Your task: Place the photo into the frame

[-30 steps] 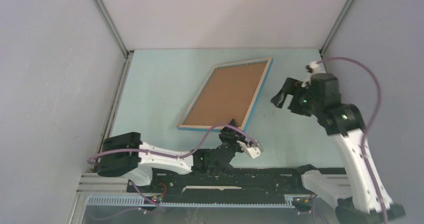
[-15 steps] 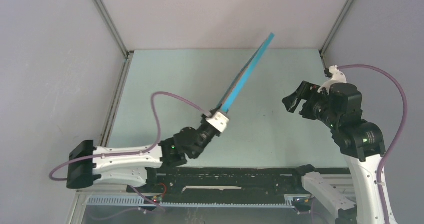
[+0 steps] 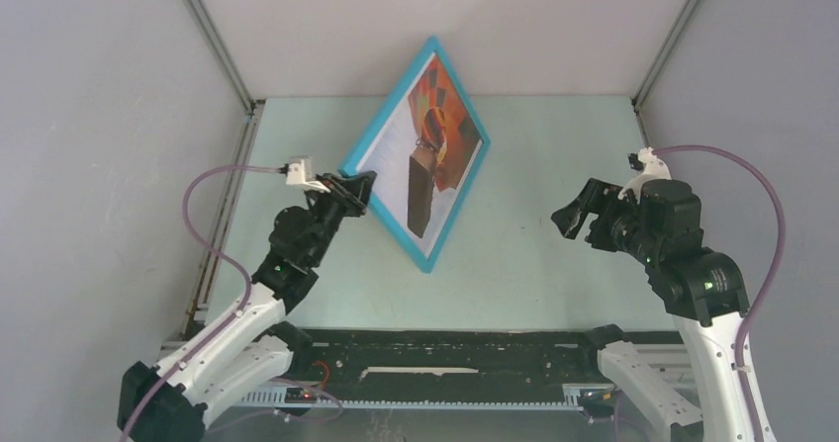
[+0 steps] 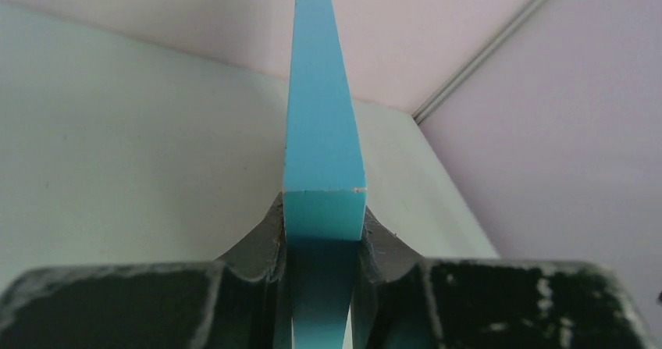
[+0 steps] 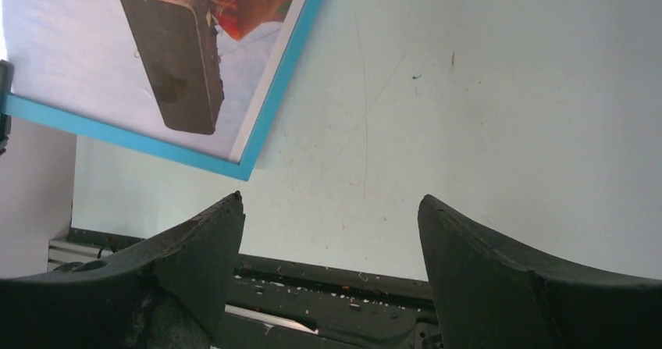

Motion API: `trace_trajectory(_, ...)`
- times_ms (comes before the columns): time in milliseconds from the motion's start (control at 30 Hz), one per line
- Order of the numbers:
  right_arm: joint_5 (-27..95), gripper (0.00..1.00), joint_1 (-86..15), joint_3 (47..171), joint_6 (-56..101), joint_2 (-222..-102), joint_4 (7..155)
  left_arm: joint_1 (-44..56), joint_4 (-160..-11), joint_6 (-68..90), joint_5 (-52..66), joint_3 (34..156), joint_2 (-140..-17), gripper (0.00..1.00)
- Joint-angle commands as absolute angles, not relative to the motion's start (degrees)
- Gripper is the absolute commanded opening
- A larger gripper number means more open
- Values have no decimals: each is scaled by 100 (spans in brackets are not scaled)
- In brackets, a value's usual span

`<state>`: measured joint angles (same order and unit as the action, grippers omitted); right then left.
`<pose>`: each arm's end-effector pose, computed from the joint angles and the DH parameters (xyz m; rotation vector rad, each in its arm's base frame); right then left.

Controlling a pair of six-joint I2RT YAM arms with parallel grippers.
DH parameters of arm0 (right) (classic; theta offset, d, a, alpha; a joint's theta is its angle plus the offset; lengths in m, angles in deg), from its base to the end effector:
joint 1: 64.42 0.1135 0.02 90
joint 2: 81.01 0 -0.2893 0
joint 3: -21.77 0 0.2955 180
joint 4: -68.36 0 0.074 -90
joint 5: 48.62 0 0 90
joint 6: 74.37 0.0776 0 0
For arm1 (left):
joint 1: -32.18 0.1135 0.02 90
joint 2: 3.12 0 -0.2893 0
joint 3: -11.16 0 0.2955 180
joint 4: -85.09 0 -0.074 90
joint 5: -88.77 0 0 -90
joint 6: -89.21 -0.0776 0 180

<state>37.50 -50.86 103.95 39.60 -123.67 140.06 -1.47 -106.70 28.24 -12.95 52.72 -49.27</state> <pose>0.1576 0.0434 0.4169 0.1561 2.1599 0.4541 0.2276 -0.1326 0.3173 -0.1126 1.4870 -0.7440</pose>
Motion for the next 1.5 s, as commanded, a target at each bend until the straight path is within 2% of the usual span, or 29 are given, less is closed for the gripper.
trace_trajectory(0, 3558, 88, -5098, 10249, 4047, -12331, 13694, 1089, -10798, 4560, 147, 5036, -4724, 0)
trace_trajectory(233, 3497, 87, -5098, 10141, 3940, -12327, 13749, 3449, -11093, 5640, 1572, 4728, -5066, 0)
trace_trajectory(333, 3479, 87, -5098, 10128, 3913, -12299, 13773, 4220, -11282, 5700, 2063, 4722, -5611, 0)
trace_trajectory(433, 3421, 89, -5098, 10132, 3839, -12215, 13757, 4784, -11635, 5832, 2771, 4850, -6586, 0)
trace_trajectory(600, 3467, 92, -5098, 10066, 3709, -12024, 13767, 5369, -12280, 6047, 3160, 4987, -7690, 0)
trace_trajectory(733, 3521, 95, -5097, 10055, 3622, -11910, 13820, 5623, -10702, 5253, 2841, 5599, -8015, 0)
trace_trajectory(833, 3458, 100, -5093, 10055, 3568, -11780, 13794, 5659, -10112, 4876, 2460, 5862, -8130, 0)
trace_trajectory(1267, 3495, 100, -5098, 10079, 3347, -11497, 13863, 5967, -9007, 4360, 1920, 6912, -9766, 0)
trace_trajectory(1467, 3376, 100, -5098, 10080, 3386, -11590, 13775, 5978, -8789, 4473, 1674, 6986, -9859, 9)
